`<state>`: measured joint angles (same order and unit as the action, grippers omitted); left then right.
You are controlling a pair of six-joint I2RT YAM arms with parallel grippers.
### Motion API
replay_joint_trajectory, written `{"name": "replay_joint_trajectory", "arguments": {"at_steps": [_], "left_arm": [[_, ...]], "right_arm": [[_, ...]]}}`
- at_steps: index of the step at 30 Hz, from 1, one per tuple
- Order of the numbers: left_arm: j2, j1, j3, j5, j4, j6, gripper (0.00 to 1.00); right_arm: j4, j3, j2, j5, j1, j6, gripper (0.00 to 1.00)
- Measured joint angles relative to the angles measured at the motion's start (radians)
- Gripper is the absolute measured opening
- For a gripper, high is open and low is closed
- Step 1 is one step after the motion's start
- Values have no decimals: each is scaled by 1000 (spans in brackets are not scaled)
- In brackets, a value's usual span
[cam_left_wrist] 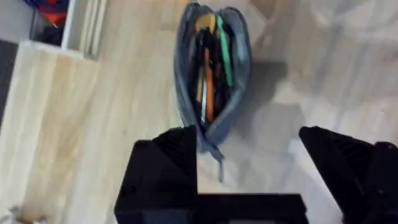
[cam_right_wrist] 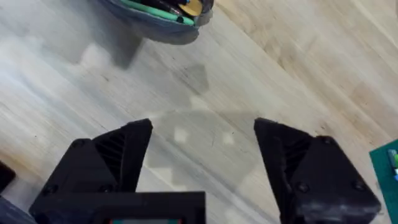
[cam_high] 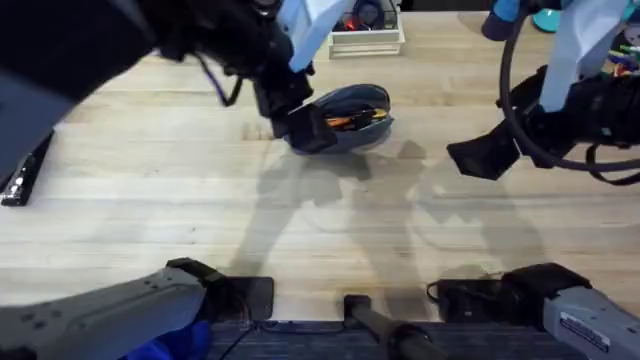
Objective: Unzip the bag, pick up the pens from the table one at a time and place them inside, then zip the bag closed.
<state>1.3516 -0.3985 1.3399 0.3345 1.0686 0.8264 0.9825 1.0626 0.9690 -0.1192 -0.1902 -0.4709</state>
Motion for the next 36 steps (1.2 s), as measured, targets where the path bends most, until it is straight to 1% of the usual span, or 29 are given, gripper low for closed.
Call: {"name": "replay_joint_trajectory", "arguments": {"at_steps": [7,10,14,20,24,26,31,34,36], "left_arm": [[-125,3,0,-19,151,-60,993],[-178,15,0,-20,209,-95,993],[-246,58,0,-21,275,-129,995],[-353,138,0,-21,358,-147,995],[-436,199,-3,-21,382,-147,996],[-480,222,-20,-20,383,-146,994],[-565,254,-74,-17,387,-118,993],[-576,268,-108,-17,383,-104,993],[-574,279,-136,-17,351,-100,994]], "right_arm": [[13,0,0,0,0,0,997],[22,0,0,0,0,0,998],[33,0,0,0,0,0,997],[46,0,0,0,0,0,997],[46,0,0,0,0,0,998],[46,0,0,0,0,0,998],[46,0,0,0,0,0,998],[46,0,0,0,0,0,998],[46,0,0,0,0,0,997]]}}
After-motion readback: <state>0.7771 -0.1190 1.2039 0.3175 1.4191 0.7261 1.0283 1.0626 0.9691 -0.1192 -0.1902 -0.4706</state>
